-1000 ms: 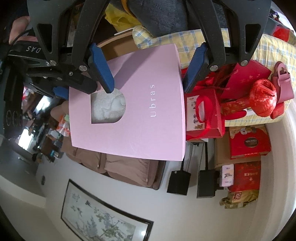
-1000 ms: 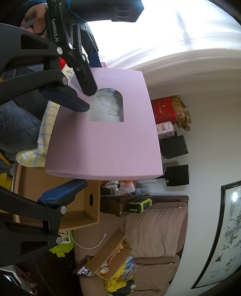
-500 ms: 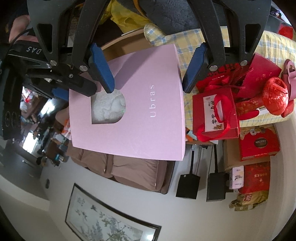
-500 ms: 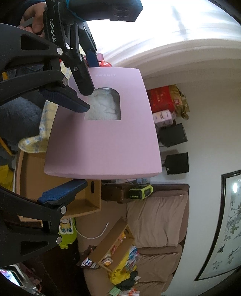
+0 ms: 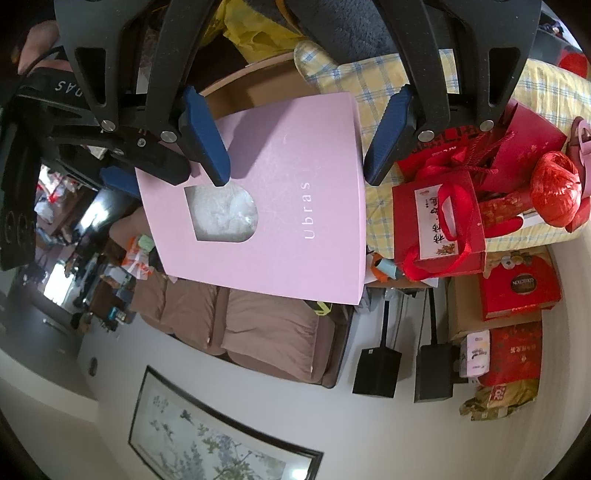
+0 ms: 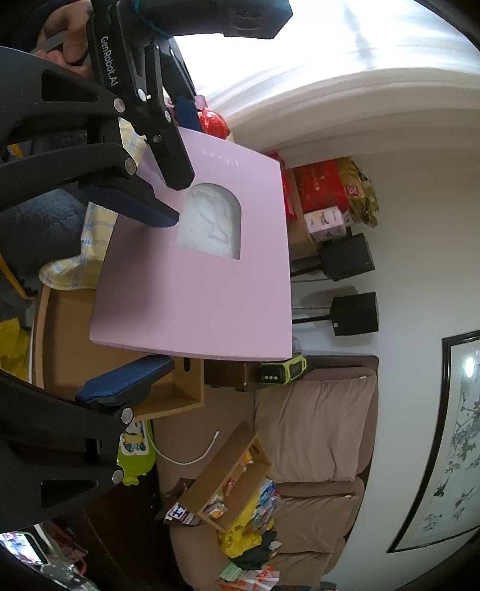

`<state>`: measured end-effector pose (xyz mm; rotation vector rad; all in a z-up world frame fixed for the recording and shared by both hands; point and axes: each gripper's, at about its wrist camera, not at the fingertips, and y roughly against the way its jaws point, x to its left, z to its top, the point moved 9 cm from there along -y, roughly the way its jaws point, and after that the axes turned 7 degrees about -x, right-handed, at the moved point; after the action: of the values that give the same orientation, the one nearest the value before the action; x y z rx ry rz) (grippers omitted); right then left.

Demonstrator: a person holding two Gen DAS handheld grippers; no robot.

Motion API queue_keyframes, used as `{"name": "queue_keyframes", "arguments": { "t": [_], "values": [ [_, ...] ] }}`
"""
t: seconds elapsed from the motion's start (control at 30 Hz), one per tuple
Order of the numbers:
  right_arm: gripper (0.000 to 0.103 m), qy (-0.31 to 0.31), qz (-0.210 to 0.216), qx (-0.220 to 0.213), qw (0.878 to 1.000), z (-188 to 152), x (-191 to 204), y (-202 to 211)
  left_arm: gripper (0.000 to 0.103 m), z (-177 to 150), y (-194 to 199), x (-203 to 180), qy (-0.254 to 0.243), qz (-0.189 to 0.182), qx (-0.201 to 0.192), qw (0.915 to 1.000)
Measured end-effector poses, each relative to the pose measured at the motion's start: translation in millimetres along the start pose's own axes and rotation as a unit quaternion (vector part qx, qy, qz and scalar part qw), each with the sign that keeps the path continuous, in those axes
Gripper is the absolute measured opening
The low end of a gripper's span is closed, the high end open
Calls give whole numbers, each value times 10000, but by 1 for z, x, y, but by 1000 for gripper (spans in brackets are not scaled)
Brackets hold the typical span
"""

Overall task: Organize objects
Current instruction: 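Carry the pink box with the left gripper toward the cardboard box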

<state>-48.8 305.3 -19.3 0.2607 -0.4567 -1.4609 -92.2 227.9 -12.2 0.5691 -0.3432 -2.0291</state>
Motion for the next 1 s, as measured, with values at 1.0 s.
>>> {"name": "queue_keyframes", "arguments": {
  "t": [1.0],
  "values": [
    [74, -194, -245, -5, 9995, 1, -28, 2, 73, -2, -23, -18, 194, -163, 155, 9996]
  ]
}}
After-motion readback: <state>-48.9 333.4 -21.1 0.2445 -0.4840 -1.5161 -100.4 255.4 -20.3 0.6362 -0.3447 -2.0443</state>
